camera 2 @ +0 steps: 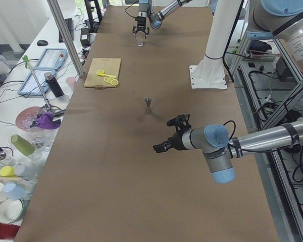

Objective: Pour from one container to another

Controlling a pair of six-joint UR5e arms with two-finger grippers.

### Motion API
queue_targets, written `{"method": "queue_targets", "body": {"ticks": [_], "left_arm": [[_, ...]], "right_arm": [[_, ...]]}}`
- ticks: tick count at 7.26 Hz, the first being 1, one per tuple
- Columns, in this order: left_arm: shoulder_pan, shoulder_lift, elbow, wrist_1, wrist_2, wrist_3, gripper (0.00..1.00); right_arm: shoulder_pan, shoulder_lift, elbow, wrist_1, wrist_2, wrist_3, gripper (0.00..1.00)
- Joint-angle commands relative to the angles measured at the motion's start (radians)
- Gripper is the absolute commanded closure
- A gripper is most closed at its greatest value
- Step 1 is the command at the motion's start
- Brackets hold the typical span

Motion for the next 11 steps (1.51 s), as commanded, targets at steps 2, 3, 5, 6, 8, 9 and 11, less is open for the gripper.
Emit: {"method": "queue_targets", "body": {"ticks": [2, 3, 5, 6, 8, 9, 11], "left_arm": [[0.328, -0.011, -0.013, -0.142, 0.378, -0.291, 0.01], [0.463, -0.018, -0.013, -0.178, 0.485, -0.291, 0.01], [0.72, -0.017, -0.013, -0.249, 0.76, -0.299, 0.01], [0.842, -0.017, -0.013, -0.287, 0.893, -0.379, 0.01], [1.049, -0.02, -0.008, -0.321, 1.189, -0.47, 0.01], [1.203, -0.028, -0.002, -0.329, 1.424, -0.471, 0.01], [1.359, -0.066, 0.022, -0.448, 1.65, -0.474, 0.01]], "right_arm": [[-0.036, 0.0, -0.013, 0.049, -0.058, 0.01, 0.02], [-0.036, 0.001, -0.013, 0.049, -0.063, 0.013, 0.02], [-0.039, 0.003, -0.016, 0.049, -0.074, 0.013, 0.02], [-0.041, 0.003, -0.017, 0.049, -0.075, 0.013, 0.03], [-0.041, 0.004, -0.019, 0.049, -0.08, 0.013, 0.05], [-0.042, 0.006, -0.025, 0.049, -0.08, 0.013, 0.05], [-0.055, 0.013, -0.028, 0.049, -0.08, 0.013, 0.05]]}}
